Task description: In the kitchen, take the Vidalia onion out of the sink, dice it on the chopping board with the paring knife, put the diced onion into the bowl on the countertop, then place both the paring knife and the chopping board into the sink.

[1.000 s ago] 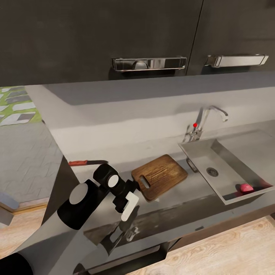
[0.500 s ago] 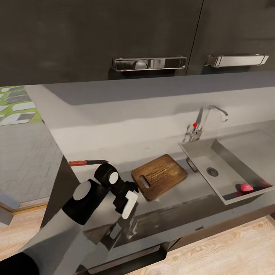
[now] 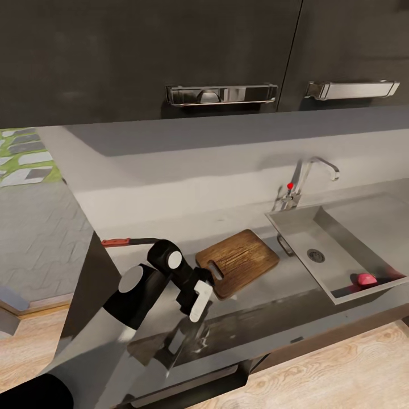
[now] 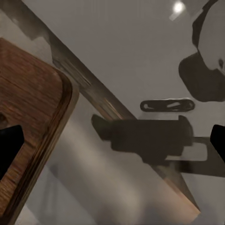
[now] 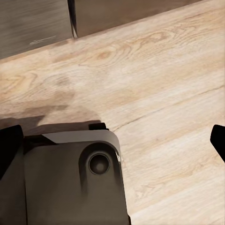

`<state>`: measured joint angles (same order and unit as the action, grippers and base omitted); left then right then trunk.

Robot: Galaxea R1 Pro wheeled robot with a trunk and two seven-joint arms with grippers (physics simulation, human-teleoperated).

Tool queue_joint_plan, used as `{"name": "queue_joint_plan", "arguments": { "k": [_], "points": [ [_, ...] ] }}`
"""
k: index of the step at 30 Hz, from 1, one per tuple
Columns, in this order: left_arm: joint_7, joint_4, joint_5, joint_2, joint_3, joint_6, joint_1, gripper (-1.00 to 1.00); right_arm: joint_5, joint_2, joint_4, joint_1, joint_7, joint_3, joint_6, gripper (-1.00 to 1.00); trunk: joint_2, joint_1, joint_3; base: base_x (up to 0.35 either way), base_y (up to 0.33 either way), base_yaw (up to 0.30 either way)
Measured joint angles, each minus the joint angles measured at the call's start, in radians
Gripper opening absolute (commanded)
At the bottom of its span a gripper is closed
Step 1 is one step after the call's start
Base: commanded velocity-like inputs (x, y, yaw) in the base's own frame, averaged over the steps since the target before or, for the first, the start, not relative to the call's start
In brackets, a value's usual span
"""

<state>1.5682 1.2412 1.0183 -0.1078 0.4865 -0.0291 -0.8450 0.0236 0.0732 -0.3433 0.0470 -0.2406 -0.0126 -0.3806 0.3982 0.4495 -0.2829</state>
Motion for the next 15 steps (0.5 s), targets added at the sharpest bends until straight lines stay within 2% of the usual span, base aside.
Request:
{"name": "queue_joint_plan", "arguments": {
  "k": [9,15],
  "points": [
    [0.000,0.033,0.010,-0.002,0.000,0.000,-0.001,1.00,0.000,0.000,0.011,0.000,0.000,0.000,0.000,1.00,0.000,0.000,0.000,0.000,0.000,0.000],
    [0.000,0.060,0.058,-0.002,0.001,-0.001,-0.001,1.00,0.000,0.000,0.014,0.000,0.000,0.000,0.000,1.00,0.000,0.000,0.000,0.000,0.000,0.000]
  ]
}}
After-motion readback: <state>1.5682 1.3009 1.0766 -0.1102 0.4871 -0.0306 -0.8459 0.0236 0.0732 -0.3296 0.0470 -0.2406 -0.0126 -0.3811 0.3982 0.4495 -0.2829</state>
